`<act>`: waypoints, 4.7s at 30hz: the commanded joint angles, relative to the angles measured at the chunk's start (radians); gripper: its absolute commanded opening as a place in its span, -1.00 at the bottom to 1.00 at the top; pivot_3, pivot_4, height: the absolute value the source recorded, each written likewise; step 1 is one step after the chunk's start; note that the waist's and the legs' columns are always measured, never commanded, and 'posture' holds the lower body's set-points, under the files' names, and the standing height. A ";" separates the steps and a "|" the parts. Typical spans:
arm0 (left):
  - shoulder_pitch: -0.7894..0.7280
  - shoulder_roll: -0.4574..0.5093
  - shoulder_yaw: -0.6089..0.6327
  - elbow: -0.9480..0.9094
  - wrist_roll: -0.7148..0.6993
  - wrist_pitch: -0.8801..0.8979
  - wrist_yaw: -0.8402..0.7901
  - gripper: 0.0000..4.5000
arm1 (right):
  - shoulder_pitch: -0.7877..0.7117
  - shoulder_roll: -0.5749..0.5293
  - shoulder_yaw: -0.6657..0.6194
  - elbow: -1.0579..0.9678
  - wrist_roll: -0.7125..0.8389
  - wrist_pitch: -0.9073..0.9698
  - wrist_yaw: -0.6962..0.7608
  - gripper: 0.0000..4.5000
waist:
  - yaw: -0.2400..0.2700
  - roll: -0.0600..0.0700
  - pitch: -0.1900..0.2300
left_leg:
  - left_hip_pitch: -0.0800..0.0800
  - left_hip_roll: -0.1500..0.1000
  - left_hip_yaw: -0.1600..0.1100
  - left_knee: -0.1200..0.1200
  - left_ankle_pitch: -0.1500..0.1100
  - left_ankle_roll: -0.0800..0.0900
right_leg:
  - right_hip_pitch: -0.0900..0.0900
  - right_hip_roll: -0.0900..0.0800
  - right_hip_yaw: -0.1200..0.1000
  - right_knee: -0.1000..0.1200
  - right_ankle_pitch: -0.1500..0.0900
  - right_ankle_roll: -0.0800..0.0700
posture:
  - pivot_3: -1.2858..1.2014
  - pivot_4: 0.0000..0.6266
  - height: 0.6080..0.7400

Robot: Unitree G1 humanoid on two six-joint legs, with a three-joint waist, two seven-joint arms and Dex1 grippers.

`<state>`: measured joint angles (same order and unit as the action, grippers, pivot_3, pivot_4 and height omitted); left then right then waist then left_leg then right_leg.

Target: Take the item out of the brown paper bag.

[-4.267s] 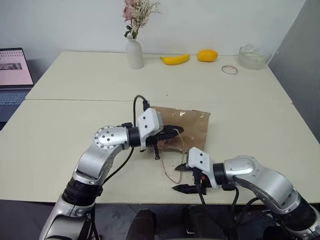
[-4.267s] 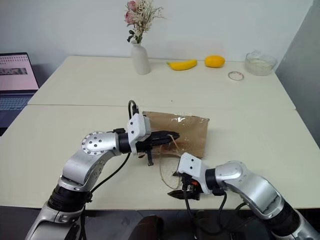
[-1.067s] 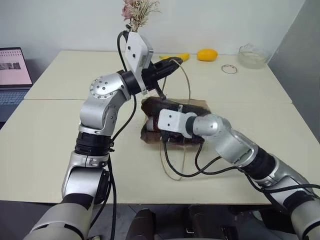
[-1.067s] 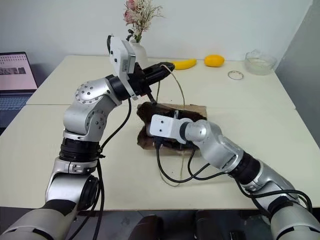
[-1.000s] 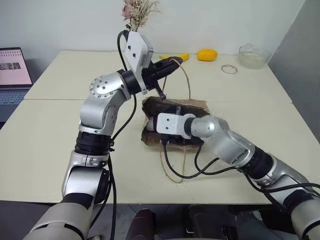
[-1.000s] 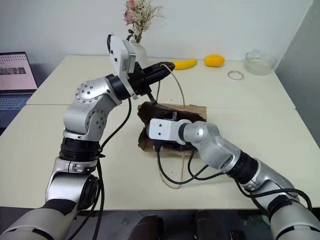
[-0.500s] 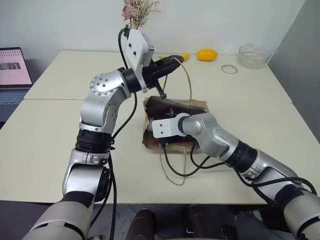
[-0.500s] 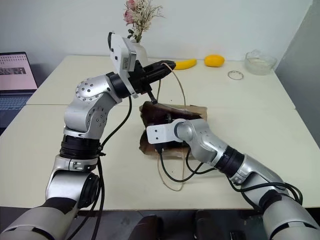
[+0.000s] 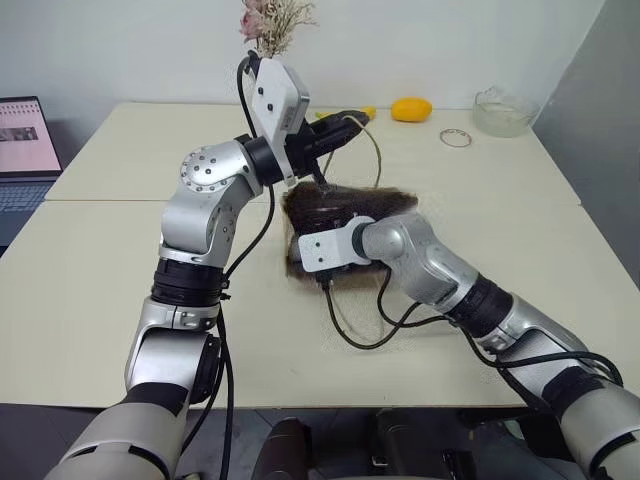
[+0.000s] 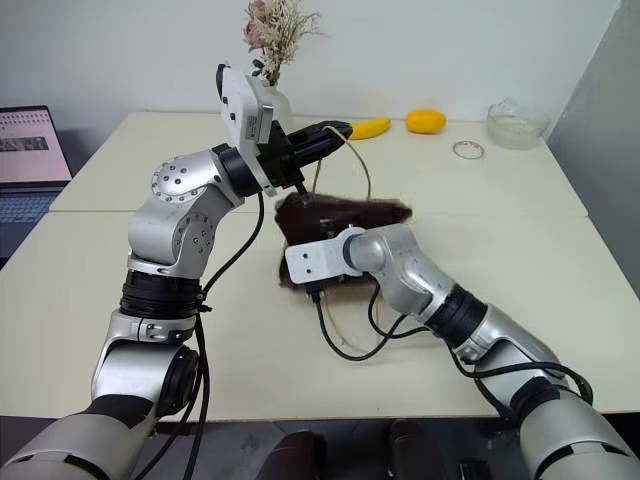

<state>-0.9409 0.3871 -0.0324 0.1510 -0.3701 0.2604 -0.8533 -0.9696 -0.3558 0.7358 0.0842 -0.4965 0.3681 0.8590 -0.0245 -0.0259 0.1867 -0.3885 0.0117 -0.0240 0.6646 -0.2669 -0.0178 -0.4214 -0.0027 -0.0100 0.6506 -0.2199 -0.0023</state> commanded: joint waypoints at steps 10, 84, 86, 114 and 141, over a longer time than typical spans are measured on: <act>-0.002 0.026 0.032 -0.029 0.002 -0.016 0.002 -1.00 | 0.061 -0.045 -0.107 -0.101 0.018 -0.035 0.050 -0.99 | -0.001 0.000 0.000 | 0.000 0.000 0.000 0.000 0.000 0.000 | 0.000 0.000 0.000 0.000 0.000 0.000 | 0.03 -0.52 1.00; -0.004 0.037 0.049 -0.001 0.003 0.014 -0.010 -1.00 | 0.003 -0.116 -0.385 -0.120 0.431 -0.232 0.406 0.05 | 0.000 0.000 0.000 | 0.003 -0.001 0.001 0.000 0.000 0.000 | 0.000 0.000 0.000 0.006 0.000 -0.001 | 0.03 -0.52 1.00; -0.008 0.036 0.049 0.012 0.013 0.014 0.002 -1.00 | 0.013 -0.136 -0.434 -0.176 0.513 -0.179 0.427 0.05 | -0.001 0.000 0.001 | 0.003 -0.001 0.001 0.000 0.000 0.000 | 0.000 -0.001 0.000 0.006 0.000 -0.001 | 0.03 -0.52 1.00; 0.024 0.048 0.053 -0.001 0.047 0.020 0.034 -1.00 | 0.223 -0.614 -0.432 0.374 0.130 -0.619 0.119 -0.06 | -0.002 0.000 0.001 | 0.003 0.001 0.013 -0.002 0.000 0.000 | 0.000 0.000 0.004 -0.001 0.000 0.001 | 0.03 -0.52 1.00; -0.280 0.105 0.011 0.675 0.248 -0.245 -0.119 -0.03 | 0.470 -0.317 -0.816 -0.636 0.828 0.314 -0.127 1.00 | 0.016 0.000 0.001 | -0.002 -0.002 0.009 -0.001 0.000 0.000 | 0.000 0.000 0.000 -0.003 0.000 0.002 | 0.03 -0.52 1.00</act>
<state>-1.2120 0.4595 -0.0335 0.8568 -0.1235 0.0302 -0.9518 -0.4845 -0.6667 -0.0739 -0.5349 0.3244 0.6887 0.7425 -0.0082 -0.0257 0.1878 -0.3910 0.0104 -0.0148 0.6640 -0.2672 -0.0175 -0.4231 -0.0028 -0.0099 0.6474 -0.2203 -0.0005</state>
